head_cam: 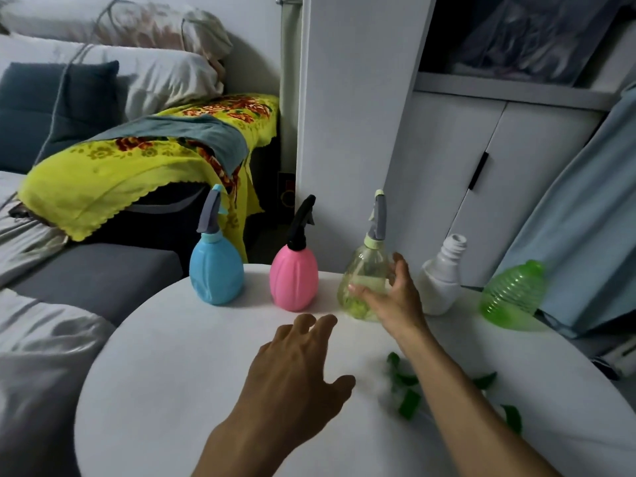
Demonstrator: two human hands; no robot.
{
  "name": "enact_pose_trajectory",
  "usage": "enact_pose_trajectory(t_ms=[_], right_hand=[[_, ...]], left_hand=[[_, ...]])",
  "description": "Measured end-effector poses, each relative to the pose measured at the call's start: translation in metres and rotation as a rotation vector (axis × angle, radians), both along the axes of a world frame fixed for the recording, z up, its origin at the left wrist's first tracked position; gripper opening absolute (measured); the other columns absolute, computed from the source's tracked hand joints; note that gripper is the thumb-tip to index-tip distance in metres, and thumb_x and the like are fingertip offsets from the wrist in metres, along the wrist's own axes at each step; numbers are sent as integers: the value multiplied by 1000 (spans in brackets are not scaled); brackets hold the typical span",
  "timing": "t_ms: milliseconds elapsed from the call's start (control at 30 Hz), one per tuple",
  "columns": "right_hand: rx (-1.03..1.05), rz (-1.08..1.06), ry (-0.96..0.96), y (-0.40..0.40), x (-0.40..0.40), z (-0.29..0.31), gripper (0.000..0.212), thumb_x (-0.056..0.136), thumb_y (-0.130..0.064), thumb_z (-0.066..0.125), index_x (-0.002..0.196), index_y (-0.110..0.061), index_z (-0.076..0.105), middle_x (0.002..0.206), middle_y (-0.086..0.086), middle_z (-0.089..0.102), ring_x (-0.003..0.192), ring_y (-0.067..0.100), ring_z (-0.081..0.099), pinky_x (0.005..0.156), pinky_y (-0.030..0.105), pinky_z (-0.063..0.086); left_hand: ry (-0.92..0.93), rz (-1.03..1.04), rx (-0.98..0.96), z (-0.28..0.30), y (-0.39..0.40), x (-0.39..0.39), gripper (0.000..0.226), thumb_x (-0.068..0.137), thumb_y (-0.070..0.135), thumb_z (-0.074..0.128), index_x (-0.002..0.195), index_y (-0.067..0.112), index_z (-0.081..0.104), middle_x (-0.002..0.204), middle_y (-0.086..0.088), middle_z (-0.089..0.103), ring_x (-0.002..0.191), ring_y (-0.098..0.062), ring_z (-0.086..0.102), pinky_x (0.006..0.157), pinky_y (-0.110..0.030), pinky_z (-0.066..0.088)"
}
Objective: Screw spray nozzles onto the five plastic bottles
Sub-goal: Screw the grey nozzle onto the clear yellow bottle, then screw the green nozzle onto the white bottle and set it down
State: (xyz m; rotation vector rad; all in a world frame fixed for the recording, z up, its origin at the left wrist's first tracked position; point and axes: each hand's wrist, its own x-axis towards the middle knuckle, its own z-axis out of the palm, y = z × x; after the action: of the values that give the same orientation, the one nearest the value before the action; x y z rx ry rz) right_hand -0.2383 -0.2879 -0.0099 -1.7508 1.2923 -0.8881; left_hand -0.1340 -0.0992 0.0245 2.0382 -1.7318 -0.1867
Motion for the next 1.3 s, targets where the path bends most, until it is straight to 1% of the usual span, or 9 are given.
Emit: enact_pose_trajectory(t_ms=[100,267,467,600,700,833,1000,1133,1300], right_hand=[[-17,4,126,7,-23,3,75,73,-34,83,136,-26,43,114,-8,56,104,19,57,82,32,47],[-94,-321,143,-3,-67,22,37,77,-29,75,103,-17,52,91,5,65,89,33,64,68,33,43],[-77,-479,-62,-25,-79,22,56,76,-23,78,122,-13,46,112,11,63,102,35,60,71,33,39],[-66,-518,-58,-49,-66,15,82,73,-30,81,141,-15,39,142,12,48,124,37,46,92,39,39],[-27,-523,-71,-66,-59,8,82,74,-42,76,145,-22,38,148,7,47,129,36,44,100,43,39],[-100,-487,-248,-78,-60,0,38,72,-36,78,104,-17,70,100,3,72,94,28,67,74,30,47],[-224,-549,-333,-71,-70,13,33,70,-41,78,88,-15,70,84,3,74,68,14,60,60,21,37],[-245,-374,-404,-35,-88,51,26,68,-39,79,86,-22,71,82,-8,73,69,7,64,63,22,46],[-89,162,-549,58,-90,86,18,69,-28,81,86,-31,78,83,-15,77,76,-1,68,67,14,50]], left_hand=[[5,13,-12,0,0,0,76,86,60,57,148,37,22,152,12,35,130,-9,42,102,-26,42],[8,36,-50,3,0,-12,70,85,59,59,145,40,28,148,16,40,128,-7,45,98,-25,42],[-23,18,-21,-3,0,-19,70,85,60,56,146,41,28,147,21,39,127,-3,43,98,-21,41],[-38,37,2,-6,-3,-15,70,85,60,57,145,41,27,145,20,40,125,-3,44,97,-21,41],[-66,33,-12,-8,-5,-14,70,84,61,57,144,42,28,142,22,43,121,-2,47,93,-19,40],[-76,27,0,-11,-4,-13,71,84,59,58,146,40,28,144,20,42,125,-3,45,97,-19,38],[-82,32,-52,-8,-2,-12,70,85,57,59,146,38,30,143,18,46,125,-5,46,98,-20,39],[66,12,-108,-4,1,-17,74,82,51,67,145,37,32,138,13,52,122,-8,50,95,-24,42],[377,-148,-215,15,6,-30,105,63,69,74,146,52,12,147,22,37,128,5,39,96,-11,32]])
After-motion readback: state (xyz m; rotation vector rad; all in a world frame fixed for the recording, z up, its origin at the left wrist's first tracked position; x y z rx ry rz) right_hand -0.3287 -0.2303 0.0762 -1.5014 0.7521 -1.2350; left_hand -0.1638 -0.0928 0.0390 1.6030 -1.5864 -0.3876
